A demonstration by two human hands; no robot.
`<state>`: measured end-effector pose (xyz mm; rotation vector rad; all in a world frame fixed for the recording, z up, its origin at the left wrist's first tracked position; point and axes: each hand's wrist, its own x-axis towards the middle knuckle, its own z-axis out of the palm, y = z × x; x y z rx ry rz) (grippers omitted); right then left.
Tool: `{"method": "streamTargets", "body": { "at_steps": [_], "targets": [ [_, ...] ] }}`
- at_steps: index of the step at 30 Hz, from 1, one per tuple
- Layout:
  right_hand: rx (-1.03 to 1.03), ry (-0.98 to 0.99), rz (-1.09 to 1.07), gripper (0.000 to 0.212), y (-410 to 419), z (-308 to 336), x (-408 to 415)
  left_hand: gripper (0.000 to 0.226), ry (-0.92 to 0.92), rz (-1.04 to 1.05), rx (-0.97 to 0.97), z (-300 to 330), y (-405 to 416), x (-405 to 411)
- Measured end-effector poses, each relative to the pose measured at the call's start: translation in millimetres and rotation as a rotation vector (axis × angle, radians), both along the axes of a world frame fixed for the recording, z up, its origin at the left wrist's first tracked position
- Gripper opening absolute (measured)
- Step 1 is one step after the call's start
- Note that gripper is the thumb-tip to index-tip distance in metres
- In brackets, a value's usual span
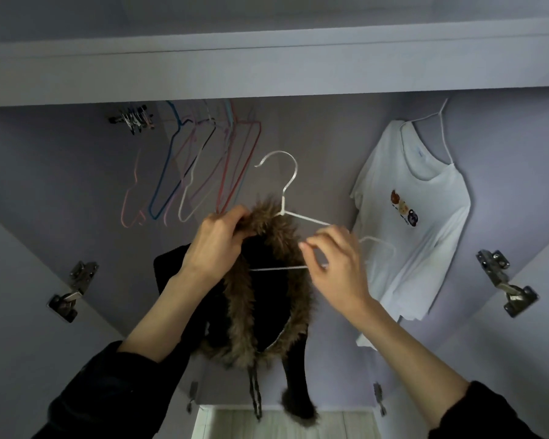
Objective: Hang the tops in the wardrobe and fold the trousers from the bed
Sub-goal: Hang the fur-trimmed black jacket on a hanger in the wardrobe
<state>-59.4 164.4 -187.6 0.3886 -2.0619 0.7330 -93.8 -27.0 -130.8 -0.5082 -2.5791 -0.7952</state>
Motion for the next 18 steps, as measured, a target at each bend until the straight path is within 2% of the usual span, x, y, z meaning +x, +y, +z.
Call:
{"method": "streamTargets", "body": {
  "at_steps": [2, 4, 6, 7, 9, 11, 14, 18],
  "targets": [
    [0.103, -0.102, -0.060, 0.024, 4, -27, 8, 0.024, 0.010, 0.021, 0.041, 2, -3, -2],
    [0.086, -0.493, -0.162, 0.030, 5, -51, 11, 0.031, 0.033, 0.022, 0.088, 7, -4, 0],
    [0.103, -0.902, -0.218, 0.062, 7, -65, 0, 0.034, 0.062, 0.006, 0.114, 13, -5, 3],
    [0.127, -1.002, -0.208, 0.071, 7, -66, -9, 0.033, 0.081, -0.004, 0.118, 16, -6, 5],
    [0.173, -1.054, -0.186, 0.068, 0, -63, -25, 0.030, 0.124, -0.012, 0.128, 19, -9, 9],
    [0.154, -1.020, -0.218, 0.046, -4, -59, -39, 0.028, 0.176, 0.005, 0.116, 23, -15, 10],
    [-0.109, -0.958, -0.208, 0.019, 11, -46, -49, 0.025, 0.260, 0.000, -0.005, 22, -34, 9],
    [-0.297, -0.824, -0.088, 0.018, 56, -26, -53, 0.021, 0.231, 0.058, -0.162, 8, -62, 6]
  ]
}}
